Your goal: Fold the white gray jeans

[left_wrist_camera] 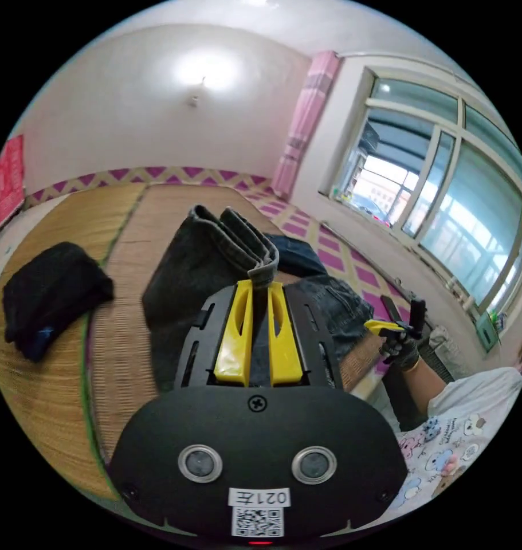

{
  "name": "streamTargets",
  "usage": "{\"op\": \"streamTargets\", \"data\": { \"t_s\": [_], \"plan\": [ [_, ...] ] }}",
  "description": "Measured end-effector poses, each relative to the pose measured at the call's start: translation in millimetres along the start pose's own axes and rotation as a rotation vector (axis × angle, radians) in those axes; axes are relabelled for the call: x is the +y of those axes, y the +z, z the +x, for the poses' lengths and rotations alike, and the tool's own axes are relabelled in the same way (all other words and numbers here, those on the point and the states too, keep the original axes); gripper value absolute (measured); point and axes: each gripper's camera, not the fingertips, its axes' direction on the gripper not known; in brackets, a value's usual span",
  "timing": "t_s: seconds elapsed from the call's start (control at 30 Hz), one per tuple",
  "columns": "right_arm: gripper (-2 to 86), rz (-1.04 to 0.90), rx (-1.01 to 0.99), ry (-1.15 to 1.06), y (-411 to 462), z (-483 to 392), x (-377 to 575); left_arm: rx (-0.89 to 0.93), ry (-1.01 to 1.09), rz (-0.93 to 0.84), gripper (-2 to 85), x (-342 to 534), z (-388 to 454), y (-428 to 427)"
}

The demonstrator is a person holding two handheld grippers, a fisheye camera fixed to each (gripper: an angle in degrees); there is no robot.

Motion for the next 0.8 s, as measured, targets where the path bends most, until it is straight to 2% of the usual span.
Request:
{"op": "streamTargets", "data": {
  "t_s": [0.13,0.17,0.33,0.37,0.47,0.67,0.73,0.8],
  "plan": [
    [6.8,0.018,-0.002,0.065,-25.1,5.4,35.6,0.0,-0.047,-0.236,3.8,34.6,33.5,138.9],
    [6.7,0.018,-0.002,0.083,-30.2,7.9,44.4,0.003,-0.054,-0.253,3.7,40.0,35.1,149.5],
    [6.4,0.061,-0.008,0.125,-51.6,14.9,69.3,0.062,-0.02,-0.089,3.9,49.6,62.4,149.3],
    [6.3,0.072,-0.006,0.132,-54.7,17.1,72.7,0.071,-0.011,-0.094,4.0,50.9,65.5,153.4],
    [6.4,0.08,-0.023,0.148,-58.2,22.5,76.3,0.108,0.006,-0.286,5.1,60.8,71.9,195.5],
    [6.5,0.095,-0.016,0.144,-71.3,19.0,83.6,0.319,-0.038,0.019,4.9,68.1,64.4,157.9],
    [6.4,0.097,-0.021,0.153,-73.6,20.3,86.9,0.442,-0.015,0.126,4.4,71.3,60.3,150.2],
    [6.4,0.103,-0.027,0.164,-75.1,22.1,89.8,0.429,-0.015,0.122,4.9,71.7,60.8,155.0]
  ]
}}
